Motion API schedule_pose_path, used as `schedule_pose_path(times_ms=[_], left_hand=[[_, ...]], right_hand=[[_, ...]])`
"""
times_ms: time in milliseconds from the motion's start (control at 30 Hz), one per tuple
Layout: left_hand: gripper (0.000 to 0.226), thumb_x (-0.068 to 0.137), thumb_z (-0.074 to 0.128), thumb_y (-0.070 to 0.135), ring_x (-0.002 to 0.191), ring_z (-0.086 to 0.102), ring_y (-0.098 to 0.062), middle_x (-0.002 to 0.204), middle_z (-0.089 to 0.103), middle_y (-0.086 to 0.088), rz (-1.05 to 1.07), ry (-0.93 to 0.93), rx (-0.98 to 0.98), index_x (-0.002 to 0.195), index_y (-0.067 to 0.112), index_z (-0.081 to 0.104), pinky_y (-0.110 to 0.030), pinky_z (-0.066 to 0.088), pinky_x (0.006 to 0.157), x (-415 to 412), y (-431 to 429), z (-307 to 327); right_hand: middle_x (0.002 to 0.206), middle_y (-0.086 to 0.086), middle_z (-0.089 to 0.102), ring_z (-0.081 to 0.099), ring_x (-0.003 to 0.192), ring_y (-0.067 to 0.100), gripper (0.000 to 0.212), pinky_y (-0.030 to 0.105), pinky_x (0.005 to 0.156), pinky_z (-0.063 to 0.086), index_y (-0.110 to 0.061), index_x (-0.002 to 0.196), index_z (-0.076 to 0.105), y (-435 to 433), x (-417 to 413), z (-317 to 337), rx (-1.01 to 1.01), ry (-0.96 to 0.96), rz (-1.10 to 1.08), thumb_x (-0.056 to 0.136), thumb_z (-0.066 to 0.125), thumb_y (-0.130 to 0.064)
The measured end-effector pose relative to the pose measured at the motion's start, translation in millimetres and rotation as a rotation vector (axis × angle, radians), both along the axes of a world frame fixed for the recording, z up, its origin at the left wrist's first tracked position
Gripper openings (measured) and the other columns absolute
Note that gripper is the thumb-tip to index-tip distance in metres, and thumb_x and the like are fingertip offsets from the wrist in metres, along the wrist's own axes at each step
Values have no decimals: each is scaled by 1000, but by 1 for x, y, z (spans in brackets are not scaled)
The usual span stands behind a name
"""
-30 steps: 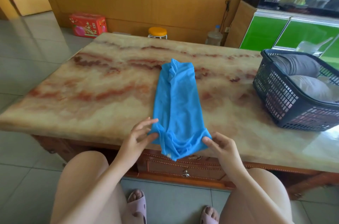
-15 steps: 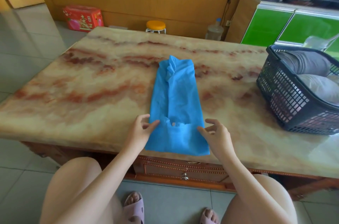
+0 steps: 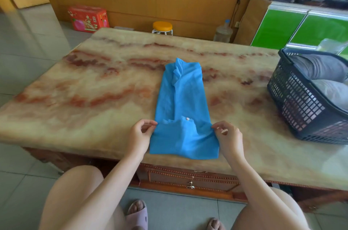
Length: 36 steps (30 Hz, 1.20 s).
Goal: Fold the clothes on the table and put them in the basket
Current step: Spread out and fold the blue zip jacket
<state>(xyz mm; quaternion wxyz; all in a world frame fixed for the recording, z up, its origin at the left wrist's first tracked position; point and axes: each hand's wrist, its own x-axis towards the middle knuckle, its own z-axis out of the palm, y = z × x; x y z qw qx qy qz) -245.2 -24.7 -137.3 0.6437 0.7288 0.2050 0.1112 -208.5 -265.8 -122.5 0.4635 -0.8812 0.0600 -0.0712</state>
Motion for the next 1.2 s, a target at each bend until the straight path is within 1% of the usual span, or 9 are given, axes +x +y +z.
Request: schedule_pose_path(times_ms=[100, 200, 333, 567, 700, 833, 1000, 1100, 1200], left_hand=[[25, 89, 61, 10, 94, 62, -19, 96, 64, 3, 16, -43, 110, 81, 33, 68, -38, 53, 72, 3, 7, -2], [35, 89, 60, 4, 103, 55, -9, 111, 52, 6, -10, -181, 292, 85, 38, 70, -17, 47, 81, -2, 5, 2], [40, 89, 53, -8, 72, 53, -10, 123, 45, 3, -187, -456, 578, 91, 25, 75, -11, 41, 78, -5, 12, -7], [45, 82, 50, -20, 76, 47, -4, 109, 49, 6, -410, -337, 748, 83, 17, 76, -16, 42, 83, 7, 23, -21], [34, 87, 41, 17, 83, 43, -3, 114, 46, 9, -455, -260, 819, 87, 19, 75, -22, 40, 79, -2, 18, -11], [71, 76, 28, 80, 96, 40, -1, 111, 40, 16, -400, -140, 690, 85, 27, 75, -13, 30, 82, -8, 9, 4], [88, 57, 26, 96, 99, 37, -5, 110, 38, 13, -329, -93, 760, 88, 28, 71, -20, 32, 89, -6, -5, 5], [73, 56, 46, 88, 100, 40, -9, 110, 42, 10, -273, -145, 787, 90, 27, 70, -24, 36, 92, -6, -11, -2], [58, 61, 54, 75, 104, 44, -17, 115, 48, 3, -216, -191, 847, 90, 27, 69, -27, 37, 93, -5, -12, -11]], right_hand=[[82, -7, 57, 53, 68, 14, 22, 26, 51, 35, -32, 81, 66, 0, 5, -1, -187, -5, -24, 88, 56, -13], [82, -8, 55, 52, 70, 13, 24, 24, 49, 31, -33, 85, 65, 1, 7, -3, -295, -37, -6, 87, 56, -11], [78, -12, 51, 50, 77, 13, 33, 25, 56, 34, -33, 84, 71, -4, 14, -12, -286, -88, 119, 85, 58, -3], [85, -9, 56, 43, 87, 12, 40, 28, 81, 41, -19, 76, 77, -16, 25, -23, -265, -213, 296, 79, 56, 16], [100, -18, 56, 33, 97, 7, 36, 20, 89, 19, -25, 97, 76, -16, 13, -9, -412, -177, 444, 84, 42, -25], [109, -20, 53, 31, 104, 7, 72, 18, 90, 15, -29, 112, 70, -12, -5, -8, -539, -194, 478, 80, 29, -78], [112, -7, 57, 36, 100, 16, 64, 27, 86, 27, -25, 108, 71, -1, -9, -15, -693, -273, 374, 74, 44, -71], [117, -7, 50, 36, 100, 15, 67, 28, 87, 28, -26, 122, 62, -1, -13, -17, -641, -246, 373, 73, 47, -68], [120, -10, 44, 39, 101, 15, 56, 29, 87, 32, -31, 131, 50, -1, -16, -16, -559, -333, 442, 78, 64, -43]])
